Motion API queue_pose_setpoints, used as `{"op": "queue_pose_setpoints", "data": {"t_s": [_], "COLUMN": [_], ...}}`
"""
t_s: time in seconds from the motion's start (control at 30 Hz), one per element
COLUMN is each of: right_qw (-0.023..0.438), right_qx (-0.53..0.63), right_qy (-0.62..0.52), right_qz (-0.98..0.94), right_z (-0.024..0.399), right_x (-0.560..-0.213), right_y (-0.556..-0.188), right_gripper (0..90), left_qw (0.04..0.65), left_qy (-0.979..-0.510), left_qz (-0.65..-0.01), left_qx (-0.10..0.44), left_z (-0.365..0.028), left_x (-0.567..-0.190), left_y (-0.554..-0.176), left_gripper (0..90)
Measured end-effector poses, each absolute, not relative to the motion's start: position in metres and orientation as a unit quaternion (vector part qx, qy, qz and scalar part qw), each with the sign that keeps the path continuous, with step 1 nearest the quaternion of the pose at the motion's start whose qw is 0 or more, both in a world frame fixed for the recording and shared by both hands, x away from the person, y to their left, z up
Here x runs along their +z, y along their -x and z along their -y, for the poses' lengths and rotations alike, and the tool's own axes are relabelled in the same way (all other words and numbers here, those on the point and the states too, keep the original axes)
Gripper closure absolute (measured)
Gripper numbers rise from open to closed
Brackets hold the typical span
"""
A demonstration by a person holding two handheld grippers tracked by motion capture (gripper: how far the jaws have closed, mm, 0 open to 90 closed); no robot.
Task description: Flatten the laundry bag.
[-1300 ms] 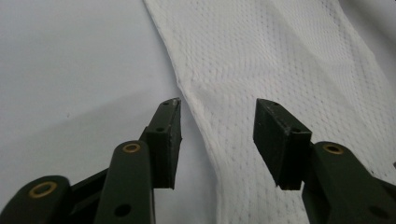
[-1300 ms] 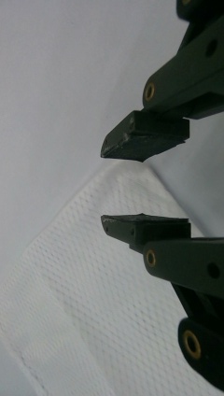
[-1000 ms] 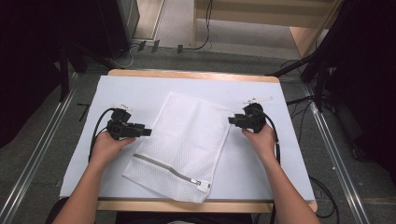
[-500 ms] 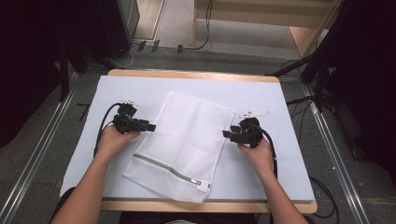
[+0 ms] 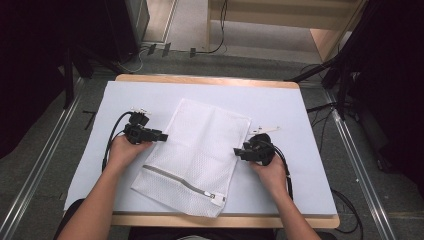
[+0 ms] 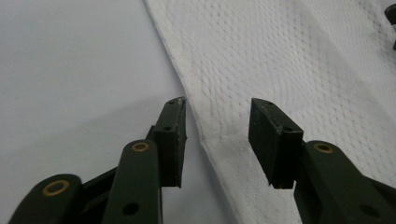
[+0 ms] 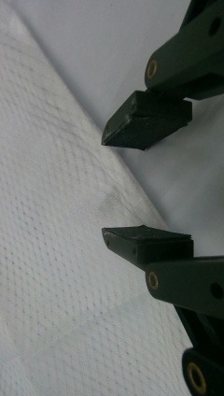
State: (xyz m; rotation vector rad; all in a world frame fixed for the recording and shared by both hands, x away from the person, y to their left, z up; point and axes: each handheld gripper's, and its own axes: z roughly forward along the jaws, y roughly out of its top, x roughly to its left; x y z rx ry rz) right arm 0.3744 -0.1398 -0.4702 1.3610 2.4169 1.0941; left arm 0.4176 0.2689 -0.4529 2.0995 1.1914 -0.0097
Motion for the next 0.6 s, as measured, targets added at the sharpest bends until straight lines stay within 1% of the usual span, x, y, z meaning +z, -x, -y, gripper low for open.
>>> {"op": "queue_pose_setpoints", "data": {"t_s": [0.1,0.17,0.23,0.27,0.3,0.33,0.37,0.43,0.5,0.6], "right_qw": [0.076,0.087,0.098,0.099,0.1,0.103,0.104,0.094,0.083,0.079], "right_qx": [0.368,0.365,0.356,0.353,0.349,0.344,0.343,0.341,0.342,0.344], "right_qy": [-0.452,-0.445,-0.441,-0.439,-0.436,-0.436,-0.434,-0.44,-0.442,-0.445], "right_qz": [-0.809,-0.813,-0.818,-0.82,-0.823,-0.825,-0.826,-0.825,-0.825,-0.823], "right_z": [0.134,0.129,0.126,0.125,0.124,0.123,0.122,0.12,0.121,0.124], "right_x": [-0.47,-0.471,-0.47,-0.469,-0.469,-0.469,-0.469,-0.468,-0.468,-0.467], "right_y": [-0.376,-0.376,-0.375,-0.376,-0.376,-0.376,-0.377,-0.38,-0.383,-0.387], "right_gripper": [55.4,58.2,67.1,73.9,83.0,86.1,88.0,88.9,89.0,88.9], "left_qw": [0.353,0.351,0.348,0.346,0.343,0.342,0.344,0.344,0.346,0.351], "left_qy": [-0.815,-0.815,-0.818,-0.82,-0.821,-0.822,-0.819,-0.816,-0.813,-0.81], "left_qz": [-0.458,-0.461,-0.458,-0.456,-0.455,-0.455,-0.458,-0.464,-0.468,-0.469], "left_qx": [-0.009,-0.014,-0.02,-0.017,-0.017,-0.02,-0.025,-0.031,-0.028,-0.025], "left_z": [-0.266,-0.264,-0.262,-0.262,-0.261,-0.261,-0.261,-0.262,-0.262,-0.263], "left_x": [-0.454,-0.454,-0.455,-0.455,-0.455,-0.455,-0.455,-0.455,-0.455,-0.453], "left_y": [-0.416,-0.416,-0.416,-0.416,-0.417,-0.417,-0.418,-0.419,-0.419,-0.418], "left_gripper": [66.3,71.0,77.6,80.1,82.6,84.6,86.3,89.3,89.8,90.0]}}
